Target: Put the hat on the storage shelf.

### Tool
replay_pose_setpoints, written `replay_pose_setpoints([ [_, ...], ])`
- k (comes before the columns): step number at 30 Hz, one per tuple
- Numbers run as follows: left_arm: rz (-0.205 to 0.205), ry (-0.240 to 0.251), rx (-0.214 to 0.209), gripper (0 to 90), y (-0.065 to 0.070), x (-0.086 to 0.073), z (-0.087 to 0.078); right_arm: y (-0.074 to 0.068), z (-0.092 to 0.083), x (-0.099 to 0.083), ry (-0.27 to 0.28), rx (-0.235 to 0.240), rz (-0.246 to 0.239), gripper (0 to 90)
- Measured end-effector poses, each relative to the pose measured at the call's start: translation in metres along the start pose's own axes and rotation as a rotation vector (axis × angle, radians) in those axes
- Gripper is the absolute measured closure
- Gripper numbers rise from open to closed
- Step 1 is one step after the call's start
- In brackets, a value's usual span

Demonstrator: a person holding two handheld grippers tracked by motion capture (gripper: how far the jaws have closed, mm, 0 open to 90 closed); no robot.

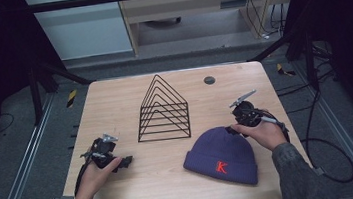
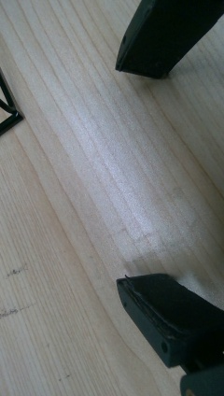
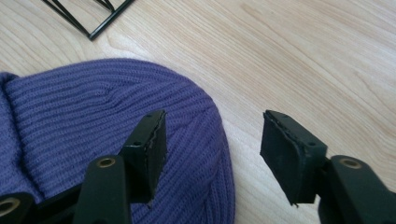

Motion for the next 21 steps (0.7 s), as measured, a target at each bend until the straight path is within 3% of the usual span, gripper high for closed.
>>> replay_pose_setpoints([
  [5, 0.0, 0.0, 0.0, 0.0, 0.0, 0.0, 0.0, 0.003, 0.009, -0.003, -0.028, -0.018, -0.012, 46.8],
  [10, 0.0, 0.002, 0.0, 0.0, 0.0, 0.0, 0.0, 0.002, 0.02, -0.001, -0.027, -0.002, 0.022, 50.2],
  [21, 0.004, 0.003, 0.0, 0.0, 0.0, 0.0, 0.0, -0.004, 0.039, -0.01, -0.066, 0.015, 0.034, 49.8],
])
Point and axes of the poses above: each handheld gripper's, and its own axes: z roughly forward along the jaws, x roughly out of its top, y roughly to its right, the point moved 10 cm from there along z, roughly forward along the jaws, and after that the axes turned 5 degrees about -x, right-handed, at the moved point
